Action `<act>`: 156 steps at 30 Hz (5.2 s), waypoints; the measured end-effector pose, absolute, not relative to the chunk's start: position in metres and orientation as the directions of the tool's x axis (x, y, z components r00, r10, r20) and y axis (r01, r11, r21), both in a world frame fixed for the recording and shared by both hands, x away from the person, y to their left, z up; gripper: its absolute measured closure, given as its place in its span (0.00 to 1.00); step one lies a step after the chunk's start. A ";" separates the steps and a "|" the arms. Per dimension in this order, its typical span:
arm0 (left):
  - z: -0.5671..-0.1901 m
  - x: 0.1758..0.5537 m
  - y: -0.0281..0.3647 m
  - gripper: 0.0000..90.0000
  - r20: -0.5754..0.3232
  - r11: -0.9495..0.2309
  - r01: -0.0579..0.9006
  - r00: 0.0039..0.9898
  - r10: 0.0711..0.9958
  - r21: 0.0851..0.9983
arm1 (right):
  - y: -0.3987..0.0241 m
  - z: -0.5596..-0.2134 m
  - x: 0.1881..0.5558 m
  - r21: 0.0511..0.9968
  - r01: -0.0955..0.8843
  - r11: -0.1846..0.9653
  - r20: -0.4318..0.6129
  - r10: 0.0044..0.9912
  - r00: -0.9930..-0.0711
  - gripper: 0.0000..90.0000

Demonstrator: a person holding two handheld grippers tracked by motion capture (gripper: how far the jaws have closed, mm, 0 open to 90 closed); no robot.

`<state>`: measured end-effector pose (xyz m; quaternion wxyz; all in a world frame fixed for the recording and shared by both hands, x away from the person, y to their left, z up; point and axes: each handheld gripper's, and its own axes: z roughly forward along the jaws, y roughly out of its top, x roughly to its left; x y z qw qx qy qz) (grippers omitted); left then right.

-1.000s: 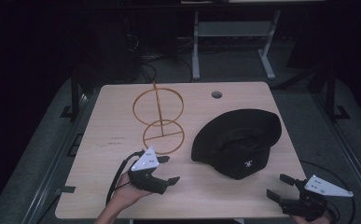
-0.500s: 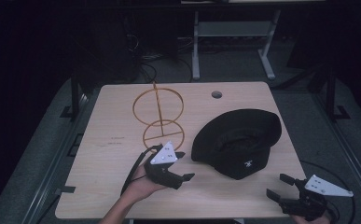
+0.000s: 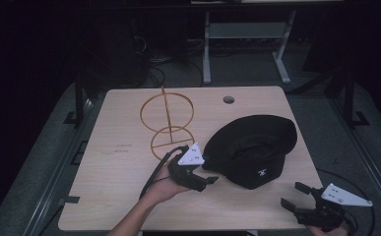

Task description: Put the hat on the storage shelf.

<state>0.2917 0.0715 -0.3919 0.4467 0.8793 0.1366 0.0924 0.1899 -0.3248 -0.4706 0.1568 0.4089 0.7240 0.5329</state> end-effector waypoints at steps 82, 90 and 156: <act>-0.397 0.288 0.077 0.96 -0.075 -0.430 0.148 0.980 0.184 0.890 | -0.293 -0.457 0.237 0.940 0.334 -0.073 0.282 0.718 -0.636 0.97; -0.399 0.286 0.081 0.92 -0.042 -0.465 0.134 0.978 0.204 0.875 | -0.292 -0.442 0.232 0.958 0.280 -0.063 0.238 0.721 -0.651 0.97; -0.429 0.245 0.146 0.64 -0.008 -0.514 0.127 0.974 0.228 0.848 | -0.256 -0.300 0.267 0.970 0.162 0.181 0.012 0.633 -0.774 0.97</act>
